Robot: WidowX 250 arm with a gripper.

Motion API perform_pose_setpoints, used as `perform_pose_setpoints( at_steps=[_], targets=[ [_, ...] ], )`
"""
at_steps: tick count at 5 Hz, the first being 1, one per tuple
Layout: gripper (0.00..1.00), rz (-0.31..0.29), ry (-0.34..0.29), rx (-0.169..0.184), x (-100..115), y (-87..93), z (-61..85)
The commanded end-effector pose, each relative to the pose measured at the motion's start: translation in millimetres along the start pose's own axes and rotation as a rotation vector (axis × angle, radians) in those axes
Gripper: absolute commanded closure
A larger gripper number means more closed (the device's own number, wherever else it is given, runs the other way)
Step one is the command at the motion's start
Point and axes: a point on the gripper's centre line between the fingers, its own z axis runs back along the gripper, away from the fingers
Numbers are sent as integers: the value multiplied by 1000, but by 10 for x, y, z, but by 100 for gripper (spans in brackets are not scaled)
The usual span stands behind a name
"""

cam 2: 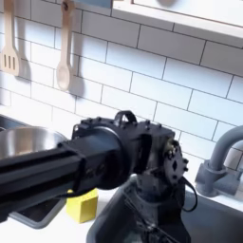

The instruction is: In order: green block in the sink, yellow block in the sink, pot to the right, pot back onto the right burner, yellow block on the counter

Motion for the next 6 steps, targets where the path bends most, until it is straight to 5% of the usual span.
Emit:
perform_pose_setpoints(
  at_steps=[1,2,6],
  targets=[
    [100,14,-21,5,4,93,104],
    [0,7,5,16,-16,130,117],
    [0,13,14,37,-86,152,193]
  ],
)
